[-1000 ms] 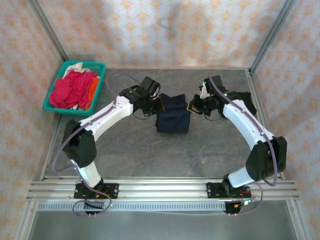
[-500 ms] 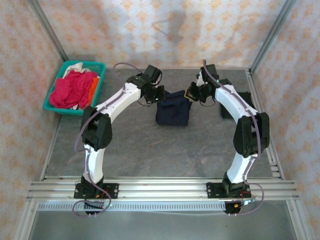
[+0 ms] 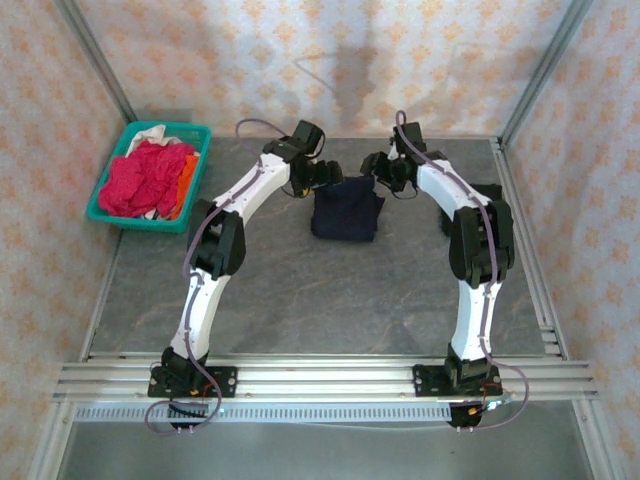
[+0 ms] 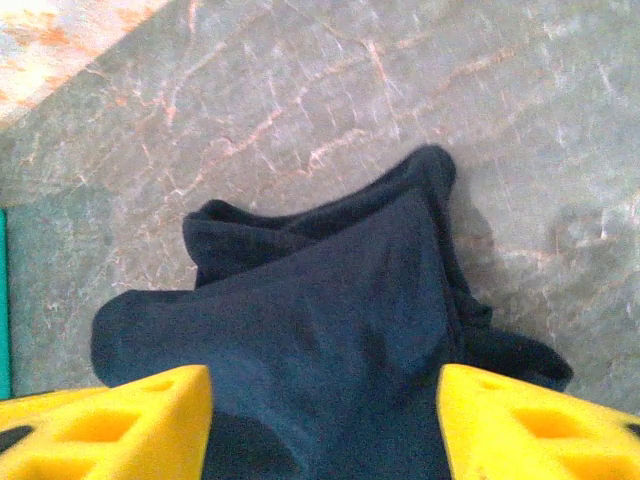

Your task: Fold and stack the t-shirts

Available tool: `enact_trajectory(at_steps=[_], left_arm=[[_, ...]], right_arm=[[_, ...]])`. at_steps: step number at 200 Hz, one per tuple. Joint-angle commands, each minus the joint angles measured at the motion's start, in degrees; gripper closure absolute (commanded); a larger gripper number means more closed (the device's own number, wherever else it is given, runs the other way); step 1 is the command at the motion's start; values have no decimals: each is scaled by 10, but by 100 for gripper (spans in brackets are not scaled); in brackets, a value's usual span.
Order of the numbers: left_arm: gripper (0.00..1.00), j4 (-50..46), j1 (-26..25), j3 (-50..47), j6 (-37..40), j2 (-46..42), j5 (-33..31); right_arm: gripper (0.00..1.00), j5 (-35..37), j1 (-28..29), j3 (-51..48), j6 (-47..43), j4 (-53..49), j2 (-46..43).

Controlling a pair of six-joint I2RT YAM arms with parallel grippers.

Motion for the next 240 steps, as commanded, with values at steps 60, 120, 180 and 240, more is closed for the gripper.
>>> enact_trajectory(at_steps=[60, 120, 180, 240], left_arm=[[11, 29, 0, -89, 21, -87, -14], [44, 174, -7, -324, -43, -184, 14], [45, 166, -26, -317, -55, -136, 8], [50, 127, -23, -302, -54, -101, -3]], right_arm=[[47, 81, 28, -144, -18, 60, -130], [67, 25, 92, -46, 1, 51, -14], [69, 27, 107, 108, 18, 29, 124], [54, 53, 86, 221, 33, 39, 216]])
